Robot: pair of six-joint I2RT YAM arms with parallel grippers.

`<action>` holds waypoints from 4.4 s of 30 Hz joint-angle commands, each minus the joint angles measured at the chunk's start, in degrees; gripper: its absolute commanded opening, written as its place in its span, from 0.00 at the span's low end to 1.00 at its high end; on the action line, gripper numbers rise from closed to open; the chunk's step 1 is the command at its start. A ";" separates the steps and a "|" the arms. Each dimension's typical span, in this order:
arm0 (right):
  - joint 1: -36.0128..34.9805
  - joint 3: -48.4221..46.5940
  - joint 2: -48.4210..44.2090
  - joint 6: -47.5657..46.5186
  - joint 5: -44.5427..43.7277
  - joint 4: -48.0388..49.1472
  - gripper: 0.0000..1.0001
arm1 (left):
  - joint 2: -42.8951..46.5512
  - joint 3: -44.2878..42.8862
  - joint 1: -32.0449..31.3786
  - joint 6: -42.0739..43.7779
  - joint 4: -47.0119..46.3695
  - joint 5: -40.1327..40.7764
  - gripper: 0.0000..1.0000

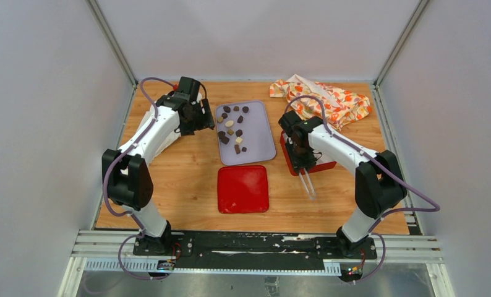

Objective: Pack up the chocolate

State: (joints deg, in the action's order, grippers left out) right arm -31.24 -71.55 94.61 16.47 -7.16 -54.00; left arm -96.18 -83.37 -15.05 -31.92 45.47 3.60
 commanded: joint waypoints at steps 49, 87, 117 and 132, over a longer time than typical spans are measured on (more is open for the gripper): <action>4.93 -6.75 -8.77 -0.10 -8.06 -4.31 0.40 | -0.14 -1.02 0.46 0.36 -0.30 -0.42 0.77; -13.78 -28.43 19.95 -10.22 7.64 -9.13 0.47 | 0.64 -1.45 1.86 2.37 1.28 1.06 0.78; -13.82 -35.91 30.96 -9.32 4.24 -9.22 0.39 | 2.18 0.58 1.86 2.07 1.20 1.65 0.78; -13.82 -33.44 26.29 -8.23 2.54 -9.79 0.10 | 3.20 1.76 1.86 1.89 1.19 1.68 0.78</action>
State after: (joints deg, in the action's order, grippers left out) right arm -44.62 -105.97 124.44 7.75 -2.90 -61.30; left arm -95.09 -82.48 -13.58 -30.20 46.44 4.73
